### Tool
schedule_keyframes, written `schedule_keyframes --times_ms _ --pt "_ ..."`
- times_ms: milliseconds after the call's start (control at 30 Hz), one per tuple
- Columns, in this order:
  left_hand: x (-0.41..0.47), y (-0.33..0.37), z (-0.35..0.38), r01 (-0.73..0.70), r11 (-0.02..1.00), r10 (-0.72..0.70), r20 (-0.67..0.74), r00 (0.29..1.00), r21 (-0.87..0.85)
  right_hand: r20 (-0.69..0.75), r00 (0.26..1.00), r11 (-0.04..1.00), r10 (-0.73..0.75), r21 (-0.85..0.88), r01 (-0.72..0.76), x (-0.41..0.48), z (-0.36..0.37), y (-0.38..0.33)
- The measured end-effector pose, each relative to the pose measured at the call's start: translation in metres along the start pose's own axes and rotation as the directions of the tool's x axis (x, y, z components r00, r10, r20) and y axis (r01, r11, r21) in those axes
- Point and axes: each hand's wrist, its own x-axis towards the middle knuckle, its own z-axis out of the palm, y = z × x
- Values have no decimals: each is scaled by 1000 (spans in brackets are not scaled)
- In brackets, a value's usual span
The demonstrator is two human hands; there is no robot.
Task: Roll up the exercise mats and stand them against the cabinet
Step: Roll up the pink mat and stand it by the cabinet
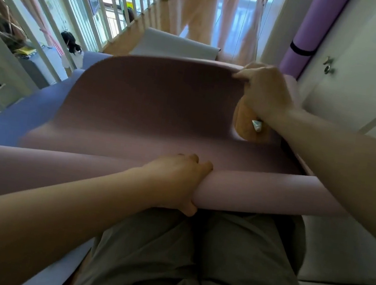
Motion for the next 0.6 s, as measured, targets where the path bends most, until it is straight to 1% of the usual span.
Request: schedule_keyframes --times_ms 67,133,167,233,300,400,500,600 --pt "-1 0 0 -6 999 8 -41 999 50 75 995 995 -60 83 54 -9 10 -17" --pt "-2 -1 0 -2 994 13 -94 995 112 159 979 987 -125 118 107 -22 24 -34" --pt "-2 -2 0 7 993 6 -111 994 120 201 969 981 -141 157 110 -29 30 -41" --pt "-3 -4 1 31 996 -22 -113 993 79 257 959 969 -120 240 57 -43 39 -50" --pt "-4 -5 2 52 999 -50 -92 994 16 261 963 954 -69 299 -13 -57 43 -49" --pt "-7 -7 -1 78 997 -78 -36 996 -14 241 970 912 24 391 -119 -70 42 -42" --pt "-1 -11 -7 125 990 -120 76 990 -63 193 979 877 64 458 -147 -73 39 -41" --pt "12 -21 -11 155 978 -133 157 979 -137 160 984 881 74 453 -140 -75 37 -41"
